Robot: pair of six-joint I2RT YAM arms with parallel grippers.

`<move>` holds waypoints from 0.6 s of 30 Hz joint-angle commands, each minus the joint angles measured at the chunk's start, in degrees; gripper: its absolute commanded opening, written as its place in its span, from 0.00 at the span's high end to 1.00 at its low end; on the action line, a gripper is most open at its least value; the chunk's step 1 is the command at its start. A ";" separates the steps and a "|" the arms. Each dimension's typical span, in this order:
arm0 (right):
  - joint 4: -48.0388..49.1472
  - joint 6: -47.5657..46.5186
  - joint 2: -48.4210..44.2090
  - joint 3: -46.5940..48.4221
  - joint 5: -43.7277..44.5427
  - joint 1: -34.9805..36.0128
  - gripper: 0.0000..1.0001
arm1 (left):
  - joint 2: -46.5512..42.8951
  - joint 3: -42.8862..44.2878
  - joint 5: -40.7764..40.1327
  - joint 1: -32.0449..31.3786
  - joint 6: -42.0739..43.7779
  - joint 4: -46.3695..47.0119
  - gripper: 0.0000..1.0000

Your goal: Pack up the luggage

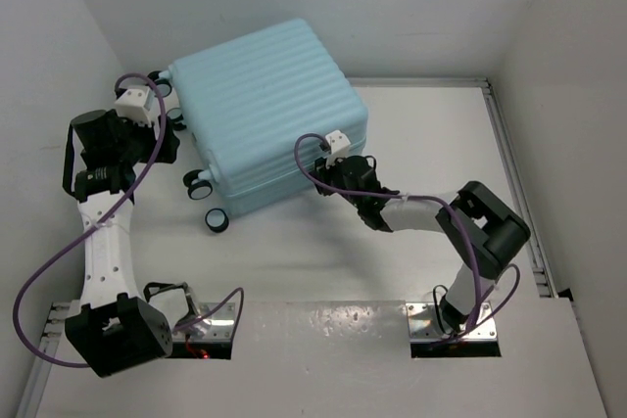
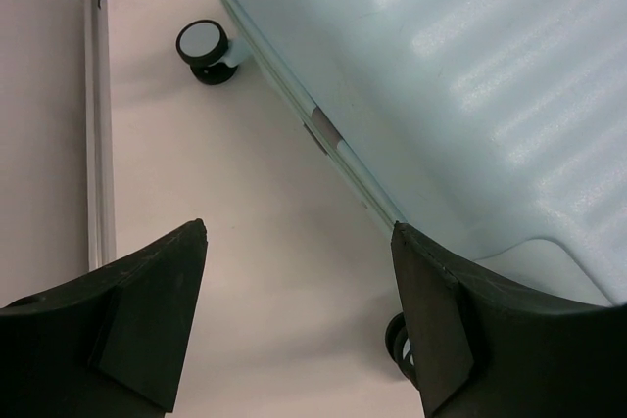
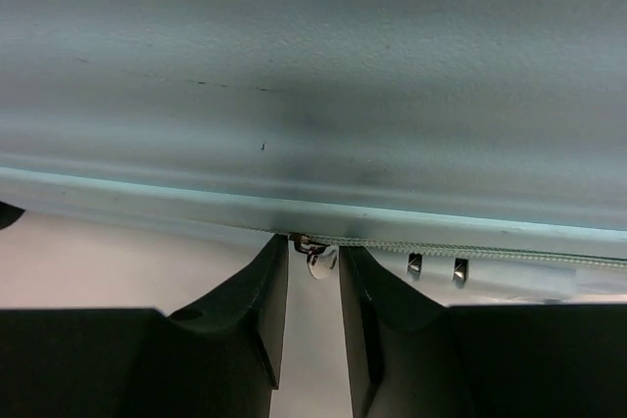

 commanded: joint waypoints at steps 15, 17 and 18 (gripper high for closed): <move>5.60 -2.10 4.80 6.52 -1.60 -1.48 1.00 | 0.33 1.54 2.61 -1.42 7.92 -1.23 0.20; 6.48 -2.89 3.48 5.55 -1.95 -2.01 1.00 | 0.33 3.56 6.39 -1.42 12.05 -4.04 0.20; 6.57 -2.89 1.65 4.77 -2.91 -2.45 1.00 | 0.33 4.26 7.71 -1.42 16.25 -7.45 0.20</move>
